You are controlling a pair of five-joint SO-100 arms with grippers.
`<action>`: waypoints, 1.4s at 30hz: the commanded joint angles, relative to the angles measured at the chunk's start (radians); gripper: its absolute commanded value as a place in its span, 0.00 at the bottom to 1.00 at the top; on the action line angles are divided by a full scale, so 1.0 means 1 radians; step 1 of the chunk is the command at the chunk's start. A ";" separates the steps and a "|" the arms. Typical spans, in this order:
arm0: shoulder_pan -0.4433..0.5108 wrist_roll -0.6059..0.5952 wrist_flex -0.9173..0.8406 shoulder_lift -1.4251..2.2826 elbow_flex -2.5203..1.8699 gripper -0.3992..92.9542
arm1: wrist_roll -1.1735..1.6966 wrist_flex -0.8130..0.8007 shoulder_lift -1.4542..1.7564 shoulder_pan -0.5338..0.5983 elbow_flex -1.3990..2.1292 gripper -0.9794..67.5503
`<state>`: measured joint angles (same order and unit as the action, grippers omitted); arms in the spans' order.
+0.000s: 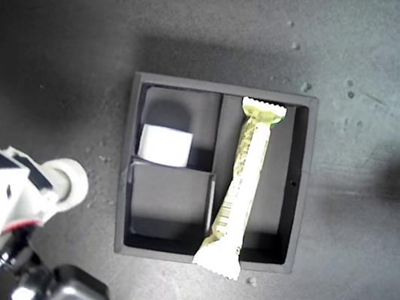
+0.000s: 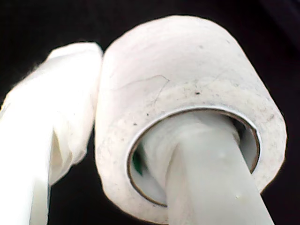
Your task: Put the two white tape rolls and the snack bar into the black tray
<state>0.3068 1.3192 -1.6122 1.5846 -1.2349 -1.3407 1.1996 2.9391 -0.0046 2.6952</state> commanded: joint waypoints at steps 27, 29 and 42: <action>0.034 -0.018 -0.221 -0.712 0.957 0.15 | 0.089 -0.325 0.060 0.061 0.419 0.01; 0.044 -0.015 -0.221 -0.704 0.957 0.17 | 0.092 -0.321 0.060 0.058 0.419 0.01; 0.032 0.118 -0.222 -0.153 0.325 0.11 | 0.057 -0.172 0.169 0.029 0.428 0.01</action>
<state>0.3712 1.3683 -1.8178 1.0799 -0.5860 -1.3422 0.9541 3.0496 0.0322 3.1063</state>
